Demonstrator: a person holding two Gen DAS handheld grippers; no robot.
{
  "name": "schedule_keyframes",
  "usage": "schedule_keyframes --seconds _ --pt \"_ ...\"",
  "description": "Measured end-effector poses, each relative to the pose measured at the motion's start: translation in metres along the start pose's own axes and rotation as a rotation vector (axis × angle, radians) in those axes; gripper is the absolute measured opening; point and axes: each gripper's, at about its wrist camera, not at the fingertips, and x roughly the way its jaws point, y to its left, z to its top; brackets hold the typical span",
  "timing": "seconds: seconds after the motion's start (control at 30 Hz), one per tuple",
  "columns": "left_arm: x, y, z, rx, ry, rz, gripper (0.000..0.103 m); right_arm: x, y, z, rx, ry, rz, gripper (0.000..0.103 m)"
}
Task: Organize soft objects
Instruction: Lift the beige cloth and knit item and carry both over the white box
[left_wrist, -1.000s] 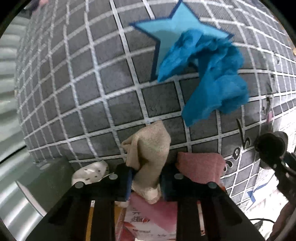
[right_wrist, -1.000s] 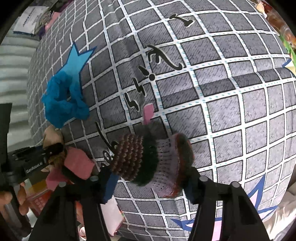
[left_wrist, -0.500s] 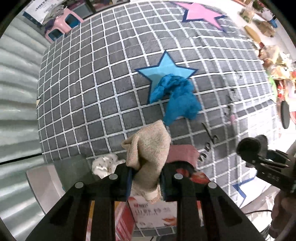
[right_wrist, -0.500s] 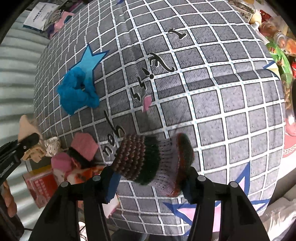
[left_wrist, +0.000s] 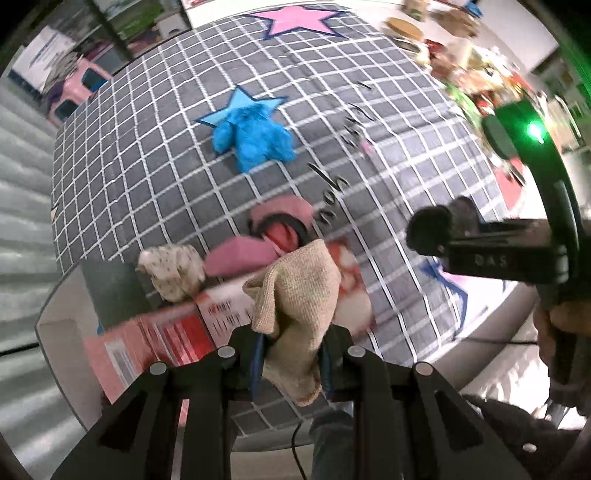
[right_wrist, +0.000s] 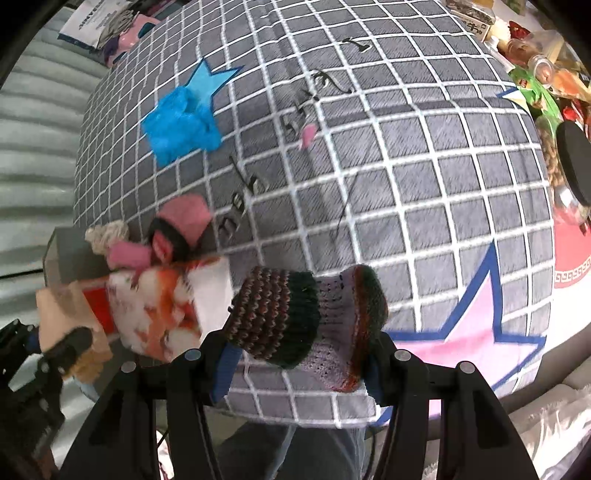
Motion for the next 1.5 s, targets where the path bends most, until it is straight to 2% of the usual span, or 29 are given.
schedule_keyframes --seconds 0.27,0.53,0.93,1.3,1.5 --pt "-0.015 -0.005 -0.051 0.01 -0.02 -0.027 0.026 -0.004 0.04 -0.04 -0.05 -0.001 0.002 0.057" --pt "-0.036 0.031 -0.098 -0.095 -0.07 0.0 0.026 -0.016 0.103 -0.074 -0.214 -0.041 -0.047 0.057" --pt "-0.058 0.11 -0.169 -0.36 -0.134 0.054 0.026 -0.019 0.214 -0.104 -0.487 -0.049 -0.072 0.057" --pt "-0.056 0.172 -0.232 -0.585 -0.125 0.078 0.026 -0.008 0.302 -0.127 -0.705 -0.036 -0.072 0.057" --pt "-0.054 0.191 -0.249 -0.664 -0.126 0.085 0.026 -0.003 0.337 -0.136 -0.786 -0.024 -0.062 0.057"
